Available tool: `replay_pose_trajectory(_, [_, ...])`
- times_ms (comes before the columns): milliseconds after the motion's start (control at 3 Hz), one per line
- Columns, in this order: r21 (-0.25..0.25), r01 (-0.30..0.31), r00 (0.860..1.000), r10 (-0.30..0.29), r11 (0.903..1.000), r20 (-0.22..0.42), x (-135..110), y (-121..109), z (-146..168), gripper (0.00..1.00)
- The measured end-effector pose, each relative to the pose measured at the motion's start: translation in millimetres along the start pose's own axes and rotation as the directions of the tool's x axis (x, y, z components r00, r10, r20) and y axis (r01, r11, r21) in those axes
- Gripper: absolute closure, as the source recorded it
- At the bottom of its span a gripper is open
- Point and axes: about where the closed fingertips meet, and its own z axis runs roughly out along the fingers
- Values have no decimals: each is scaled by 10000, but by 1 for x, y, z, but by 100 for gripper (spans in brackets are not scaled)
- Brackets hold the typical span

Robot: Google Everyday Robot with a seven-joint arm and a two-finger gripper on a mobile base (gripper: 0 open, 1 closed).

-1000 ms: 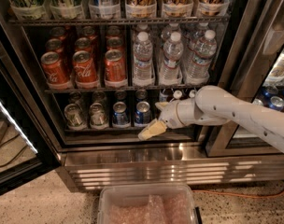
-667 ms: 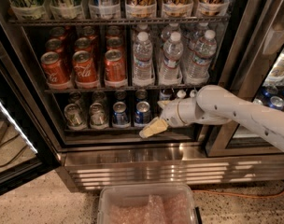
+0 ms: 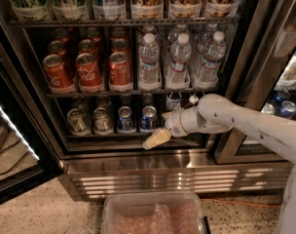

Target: Pick pepsi can from bottom shelf of fridge

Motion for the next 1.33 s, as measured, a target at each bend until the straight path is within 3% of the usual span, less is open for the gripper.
replay_pose_trajectory(667, [-37, -15, 10000, 15, 10000, -14, 1, 1, 2, 31])
replay_pose_trajectory(1000, [-38, -14, 10000, 14, 10000, -14, 1, 1, 2, 31])
replay_pose_trajectory(1333, [-38, -14, 10000, 14, 10000, -14, 1, 1, 2, 17])
